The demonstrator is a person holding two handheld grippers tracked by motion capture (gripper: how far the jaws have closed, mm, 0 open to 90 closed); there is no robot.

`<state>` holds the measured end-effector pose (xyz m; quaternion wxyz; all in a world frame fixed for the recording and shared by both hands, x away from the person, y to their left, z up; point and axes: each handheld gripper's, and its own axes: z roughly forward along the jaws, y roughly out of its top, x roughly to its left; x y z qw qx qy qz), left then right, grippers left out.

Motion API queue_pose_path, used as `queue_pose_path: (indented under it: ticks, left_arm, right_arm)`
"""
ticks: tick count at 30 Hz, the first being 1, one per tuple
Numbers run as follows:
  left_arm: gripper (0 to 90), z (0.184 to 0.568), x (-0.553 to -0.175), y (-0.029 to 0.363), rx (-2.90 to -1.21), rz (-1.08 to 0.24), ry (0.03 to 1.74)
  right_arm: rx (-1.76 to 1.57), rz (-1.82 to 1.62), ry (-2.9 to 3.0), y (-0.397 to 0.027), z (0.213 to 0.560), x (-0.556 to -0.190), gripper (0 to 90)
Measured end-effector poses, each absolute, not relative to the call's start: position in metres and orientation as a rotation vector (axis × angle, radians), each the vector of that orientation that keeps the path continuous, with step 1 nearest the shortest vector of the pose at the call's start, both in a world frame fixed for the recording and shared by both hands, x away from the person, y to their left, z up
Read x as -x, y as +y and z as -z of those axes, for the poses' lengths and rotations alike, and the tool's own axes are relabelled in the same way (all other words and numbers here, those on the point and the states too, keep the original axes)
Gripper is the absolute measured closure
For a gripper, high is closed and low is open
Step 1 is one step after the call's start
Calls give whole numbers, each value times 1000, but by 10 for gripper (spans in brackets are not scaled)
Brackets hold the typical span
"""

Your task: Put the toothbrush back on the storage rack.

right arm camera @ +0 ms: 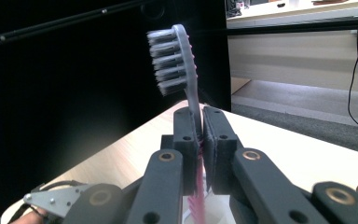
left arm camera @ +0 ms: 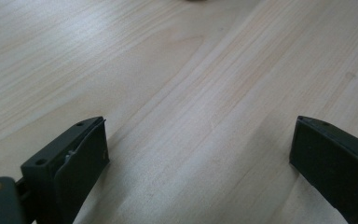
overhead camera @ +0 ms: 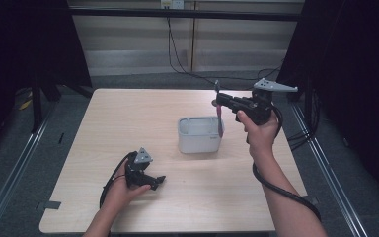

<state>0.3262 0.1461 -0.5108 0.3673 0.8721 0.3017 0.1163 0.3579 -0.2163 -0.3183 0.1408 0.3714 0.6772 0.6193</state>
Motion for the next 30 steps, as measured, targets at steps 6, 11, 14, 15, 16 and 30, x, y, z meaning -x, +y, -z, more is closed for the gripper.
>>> queue_pose_path:
  ticks: [6,11,14,15,16,30]
  left_arm:
    - [39,511,-326,146,-2239,-298,777]
    - [39,511,-326,146,-2239,-299,776]
    - [39,511,-326,146,-2238,-296,776]
    - [39,511,-326,146,-2239,-299,776]
    - [39,511,-326,146,-2239,-298,778]
    - [39,511,-326,146,-2240,-299,777]
  right_arm:
    - [-1085,-1778,1939,-216,321,-362,847]
    - [-1081,-1774,1925,-216,322,-365,847]
    - [-1085,-1783,1907,-216,321,-368,847]
    - [-1084,-1785,1903,-217,321,-369,847]
    - [-1088,-1788,1899,-217,321,-370,847]
    - [-1090,-1771,1875,-215,322,-383,846]
